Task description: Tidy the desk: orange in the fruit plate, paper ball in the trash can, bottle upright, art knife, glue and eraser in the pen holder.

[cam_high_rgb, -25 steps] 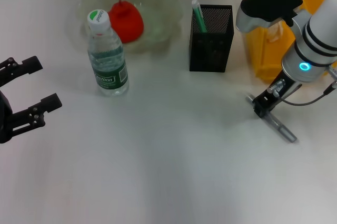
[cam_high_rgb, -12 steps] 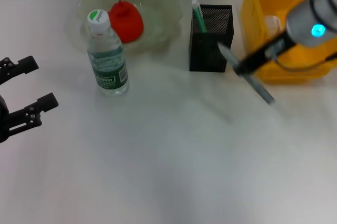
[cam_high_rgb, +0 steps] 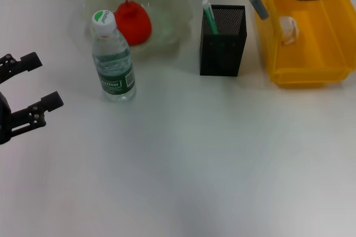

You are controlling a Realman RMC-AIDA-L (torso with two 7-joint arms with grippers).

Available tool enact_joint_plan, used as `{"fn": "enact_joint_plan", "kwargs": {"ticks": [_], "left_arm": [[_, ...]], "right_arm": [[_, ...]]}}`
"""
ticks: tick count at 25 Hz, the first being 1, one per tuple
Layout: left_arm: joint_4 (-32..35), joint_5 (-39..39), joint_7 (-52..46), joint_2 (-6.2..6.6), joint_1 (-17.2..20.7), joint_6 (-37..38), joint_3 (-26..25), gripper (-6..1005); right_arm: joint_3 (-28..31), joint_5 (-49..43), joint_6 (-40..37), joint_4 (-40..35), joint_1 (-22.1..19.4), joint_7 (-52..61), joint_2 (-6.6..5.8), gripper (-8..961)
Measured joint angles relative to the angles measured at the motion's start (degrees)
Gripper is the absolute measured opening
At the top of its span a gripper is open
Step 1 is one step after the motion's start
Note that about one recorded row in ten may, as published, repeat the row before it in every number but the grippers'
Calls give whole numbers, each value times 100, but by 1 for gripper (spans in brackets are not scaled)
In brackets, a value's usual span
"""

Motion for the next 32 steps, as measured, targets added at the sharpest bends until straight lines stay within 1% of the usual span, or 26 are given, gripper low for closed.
{"fn": "enact_joint_plan", "kwargs": {"ticks": [1, 2, 3, 6, 7, 8, 12, 14, 19, 21, 26, 27, 28, 31, 32], "left_arm": [[0, 0, 0, 0, 0, 0, 0, 812], [6, -1, 0, -7, -3, -4, -8, 812], [9, -1, 0, -11, -3, -8, -18, 812], [24, -1, 0, -3, -3, -47, -73, 812], [13, -1, 0, 13, -11, -75, -96, 812], [13, -1, 0, 13, -11, -75, -96, 812], [6, 3, 0, 5, -40, -100, -131, 812], [6, 9, 0, 2, -46, -102, -131, 812], [1, 25, 0, -2, -56, -109, -133, 813], [-1, 23, 0, 17, -37, -109, -135, 813], [8, 0, 0, 40, 1, -94, -152, 813], [6, -2, -17, 41, 4, -86, -156, 813], [6, -2, -17, 41, 4, -86, -156, 813], [-2, 1, -81, 43, 15, -81, -156, 813], [-5, 2, -101, 43, 27, -80, -157, 813]], "right_arm": [[0, 0, 0, 0, 0, 0, 0, 138], [-86, 8, 399, 292, 31, -102, -1, 138], [-86, 8, 399, 292, 31, -102, -1, 138], [-332, 14, 972, 732, 42, -151, -1, 136], [-551, 16, 1314, 972, 45, -156, 1, 136], [-551, 16, 1314, 972, 45, -156, 1, 135], [-936, 41, 1849, 1291, 73, -151, 14, 133], [-977, 70, 1906, 1326, 80, -145, 17, 131], [-1041, 301, 2117, 1571, 108, -149, 13, 161], [-1077, 309, 2184, 1649, 71, -143, 16, 173], [-1089, 407, 2307, 1632, -162, -116, 24, 203], [-1092, 503, 2322, 1489, -314, -129, 11, 209], [-1092, 503, 2322, 1489, -314, -129, 11, 215], [-1102, 525, 2329, 1157, -584, -151, 2, 233], [-1111, 527, 2339, 934, -767, -185, -2, 239]]}}
